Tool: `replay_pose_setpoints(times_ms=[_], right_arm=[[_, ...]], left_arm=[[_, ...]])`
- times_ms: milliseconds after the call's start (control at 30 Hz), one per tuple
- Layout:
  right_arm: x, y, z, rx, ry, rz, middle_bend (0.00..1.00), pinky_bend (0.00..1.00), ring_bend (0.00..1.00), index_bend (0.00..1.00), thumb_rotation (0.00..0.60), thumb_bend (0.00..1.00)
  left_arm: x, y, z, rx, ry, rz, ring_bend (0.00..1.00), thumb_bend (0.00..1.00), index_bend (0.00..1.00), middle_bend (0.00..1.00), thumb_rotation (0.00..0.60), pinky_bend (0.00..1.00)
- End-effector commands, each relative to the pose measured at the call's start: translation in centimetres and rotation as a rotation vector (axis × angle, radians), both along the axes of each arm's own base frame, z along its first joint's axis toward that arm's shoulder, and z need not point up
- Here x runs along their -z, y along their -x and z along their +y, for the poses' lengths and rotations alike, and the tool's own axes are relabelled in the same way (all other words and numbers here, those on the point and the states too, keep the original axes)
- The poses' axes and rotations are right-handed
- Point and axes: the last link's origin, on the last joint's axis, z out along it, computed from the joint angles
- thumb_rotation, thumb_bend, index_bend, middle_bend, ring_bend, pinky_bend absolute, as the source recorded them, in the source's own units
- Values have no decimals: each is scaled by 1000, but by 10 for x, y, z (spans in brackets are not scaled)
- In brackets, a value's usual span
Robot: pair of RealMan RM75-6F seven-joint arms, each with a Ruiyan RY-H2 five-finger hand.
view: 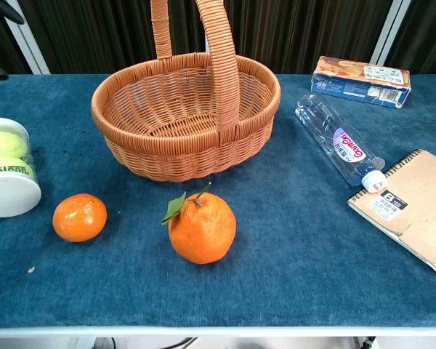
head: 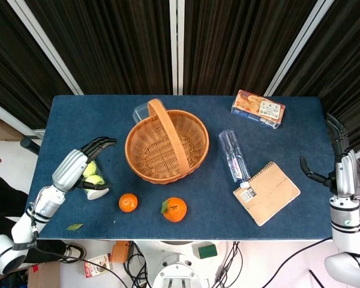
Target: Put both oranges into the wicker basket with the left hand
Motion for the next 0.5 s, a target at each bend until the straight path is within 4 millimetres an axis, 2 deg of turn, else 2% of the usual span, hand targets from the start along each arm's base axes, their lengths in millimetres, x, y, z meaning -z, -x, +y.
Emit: replay_pose_setpoints(times_ms=[33, 333, 500], right_arm=[[5, 3, -6, 9, -11, -2, 0, 0, 0, 0, 600, 383], [5, 11, -1, 14, 2, 14, 0, 0, 0, 0, 600, 383], [2, 7, -1, 14, 10, 30, 0, 0, 0, 0, 600, 382]], left_arm=[[2, -1, 3, 1, 3, 11, 105, 48, 138, 143, 600, 267], [2, 2, -5, 12, 8, 29, 105, 48, 141, 143, 600, 267], [4, 1, -21, 35, 51, 107, 105, 48, 141, 143, 600, 266]])
